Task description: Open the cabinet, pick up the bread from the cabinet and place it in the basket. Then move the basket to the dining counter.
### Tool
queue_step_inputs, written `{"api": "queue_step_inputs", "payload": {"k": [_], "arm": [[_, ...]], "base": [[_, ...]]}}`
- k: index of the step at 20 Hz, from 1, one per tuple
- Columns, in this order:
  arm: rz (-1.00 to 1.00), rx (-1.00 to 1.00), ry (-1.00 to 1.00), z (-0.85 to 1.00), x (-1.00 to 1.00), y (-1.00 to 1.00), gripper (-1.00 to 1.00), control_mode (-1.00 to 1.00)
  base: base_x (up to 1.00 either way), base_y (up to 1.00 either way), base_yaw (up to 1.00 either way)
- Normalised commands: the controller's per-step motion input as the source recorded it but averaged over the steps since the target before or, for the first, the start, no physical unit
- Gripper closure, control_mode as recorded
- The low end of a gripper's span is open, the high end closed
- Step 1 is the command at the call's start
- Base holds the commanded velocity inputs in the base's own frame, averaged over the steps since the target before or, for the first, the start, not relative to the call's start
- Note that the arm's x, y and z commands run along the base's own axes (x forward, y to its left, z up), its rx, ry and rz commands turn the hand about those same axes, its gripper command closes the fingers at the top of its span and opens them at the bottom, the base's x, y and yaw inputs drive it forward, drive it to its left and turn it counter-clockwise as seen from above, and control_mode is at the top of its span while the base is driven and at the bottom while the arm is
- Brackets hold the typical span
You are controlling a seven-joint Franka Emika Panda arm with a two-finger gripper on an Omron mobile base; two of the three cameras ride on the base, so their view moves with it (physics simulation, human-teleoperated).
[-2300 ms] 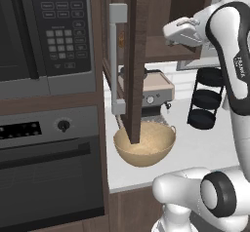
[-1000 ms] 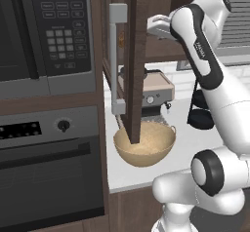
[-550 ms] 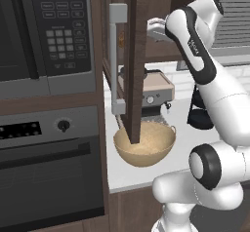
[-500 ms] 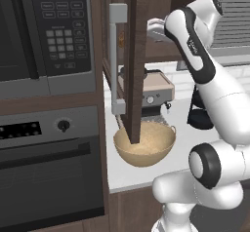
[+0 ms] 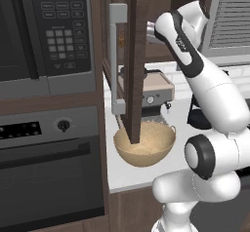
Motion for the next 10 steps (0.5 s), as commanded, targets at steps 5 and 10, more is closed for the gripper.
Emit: {"api": "queue_step_inputs", "payload": {"k": [5,10], "arm": [[0.0,0.0,0.02,-0.07,0.36,0.15,-1.0,-1.0],[0.0,-0.01,0.0,0.0,0.31,0.19,-1.0,-1.0]], "base": [[0.0,0.0,0.0],[0.0,0.0,0.0]]}}
